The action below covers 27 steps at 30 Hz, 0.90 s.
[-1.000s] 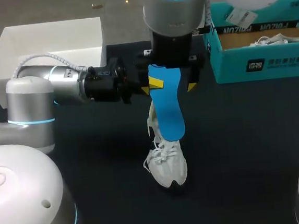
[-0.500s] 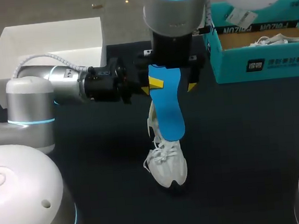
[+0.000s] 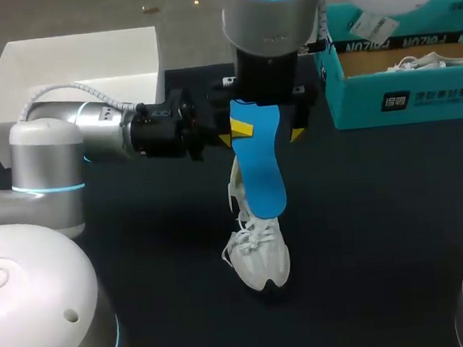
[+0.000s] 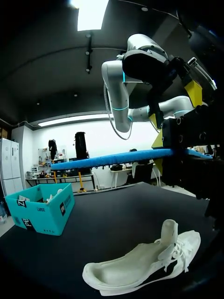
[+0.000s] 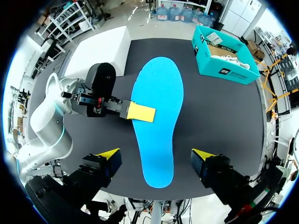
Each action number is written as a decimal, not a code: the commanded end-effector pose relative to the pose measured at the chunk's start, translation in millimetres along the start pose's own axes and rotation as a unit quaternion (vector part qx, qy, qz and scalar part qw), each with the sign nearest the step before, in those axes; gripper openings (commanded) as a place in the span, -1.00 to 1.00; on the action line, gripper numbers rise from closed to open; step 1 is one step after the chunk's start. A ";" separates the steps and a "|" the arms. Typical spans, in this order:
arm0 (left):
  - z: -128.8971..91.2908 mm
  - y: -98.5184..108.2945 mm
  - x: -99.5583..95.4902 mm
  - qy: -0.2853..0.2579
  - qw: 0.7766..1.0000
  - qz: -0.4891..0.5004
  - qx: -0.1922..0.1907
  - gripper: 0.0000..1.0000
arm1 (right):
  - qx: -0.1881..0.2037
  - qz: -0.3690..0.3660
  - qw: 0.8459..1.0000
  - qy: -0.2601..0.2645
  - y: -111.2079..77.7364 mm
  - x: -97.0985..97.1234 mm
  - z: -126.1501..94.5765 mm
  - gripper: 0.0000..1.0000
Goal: Take the shoe out of the shoebox, open the shoe tongue, remove and reinsert the insole, then place the shoe into the shoebox
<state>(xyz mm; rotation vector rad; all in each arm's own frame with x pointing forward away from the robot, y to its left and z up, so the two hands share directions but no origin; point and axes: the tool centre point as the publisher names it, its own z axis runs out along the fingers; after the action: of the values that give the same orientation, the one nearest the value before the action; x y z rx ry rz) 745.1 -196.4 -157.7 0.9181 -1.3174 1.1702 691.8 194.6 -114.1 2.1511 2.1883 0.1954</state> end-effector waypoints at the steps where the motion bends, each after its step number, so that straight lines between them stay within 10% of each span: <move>1: -0.3 0.6 0.2 -0.002 1.000 -0.001 0.000 -1.00 | 0.000 0.000 1.000 0.001 0.2 -0.1 1.0 1.00; 16: -0.3 0.6 0.2 -0.002 1.000 -0.001 0.000 -1.00 | 0.000 0.000 1.000 0.001 0.2 -0.1 1.0 1.00; 27: -0.3 0.6 0.2 -0.002 1.000 -0.001 0.000 -1.00 | -0.030 0.036 0.982 0.182 -1.0 -57.8 -28.5 1.00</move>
<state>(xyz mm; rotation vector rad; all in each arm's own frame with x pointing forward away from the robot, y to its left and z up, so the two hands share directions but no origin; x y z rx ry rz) 745.1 -196.3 -157.8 0.9181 -1.3174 1.1704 697.4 189.1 -81.6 2.2707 2.1710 0.3776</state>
